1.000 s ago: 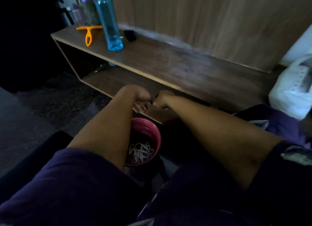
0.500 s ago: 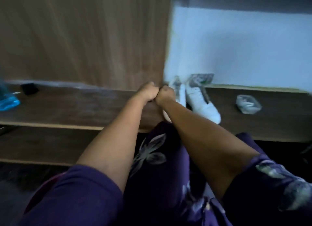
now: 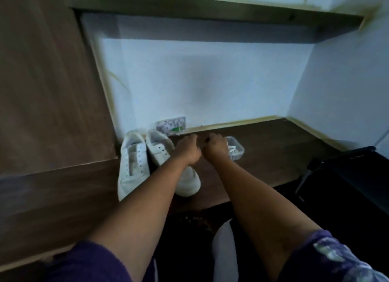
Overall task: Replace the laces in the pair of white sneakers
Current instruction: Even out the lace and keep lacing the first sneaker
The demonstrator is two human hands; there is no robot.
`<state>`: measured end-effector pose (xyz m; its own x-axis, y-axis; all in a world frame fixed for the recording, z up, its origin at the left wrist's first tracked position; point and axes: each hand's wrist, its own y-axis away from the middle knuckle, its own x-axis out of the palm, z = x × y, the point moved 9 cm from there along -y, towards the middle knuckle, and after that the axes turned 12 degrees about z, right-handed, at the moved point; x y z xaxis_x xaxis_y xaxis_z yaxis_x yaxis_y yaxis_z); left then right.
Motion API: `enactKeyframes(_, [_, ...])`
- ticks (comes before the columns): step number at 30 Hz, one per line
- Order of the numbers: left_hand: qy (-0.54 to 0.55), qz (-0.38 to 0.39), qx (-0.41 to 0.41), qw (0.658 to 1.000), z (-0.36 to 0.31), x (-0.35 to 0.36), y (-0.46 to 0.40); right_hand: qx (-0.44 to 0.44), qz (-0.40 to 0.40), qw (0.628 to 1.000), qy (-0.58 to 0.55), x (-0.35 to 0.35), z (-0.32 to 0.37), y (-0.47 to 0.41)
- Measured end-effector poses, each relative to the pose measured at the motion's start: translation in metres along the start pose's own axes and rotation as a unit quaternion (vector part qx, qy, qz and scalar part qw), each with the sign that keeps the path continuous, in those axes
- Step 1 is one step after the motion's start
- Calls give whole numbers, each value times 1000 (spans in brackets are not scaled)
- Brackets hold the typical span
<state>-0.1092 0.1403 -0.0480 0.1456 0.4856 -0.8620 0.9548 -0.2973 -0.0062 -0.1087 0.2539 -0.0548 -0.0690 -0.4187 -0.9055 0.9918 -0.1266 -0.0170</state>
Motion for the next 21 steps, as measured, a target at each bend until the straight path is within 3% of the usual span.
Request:
enactKeyframes(4, [-14,33,51,998,-18,34,-7,99,59,993,24,-14,-65,-36])
enactKeyframes(6, [-23,19,81,996,-25,38,-13,119,66,990,26,-20,-88,-55])
enactKeyframes(9, [-3,2,76,997,-17,38,-31,137,172,972,78,2,-110,-78])
enactKeyframes(11, [15,-5,66,998,-11,37,-43,135,181,970,90,9,-118,-87])
enactKeyframes(18, [79,-45,19,996,7,33,-51,121,54,991,12,-42,-123,-91])
enactKeyframes(21, [98,-33,22,994,1,35,-45,70,-82,994,-28,-87,-96,-73])
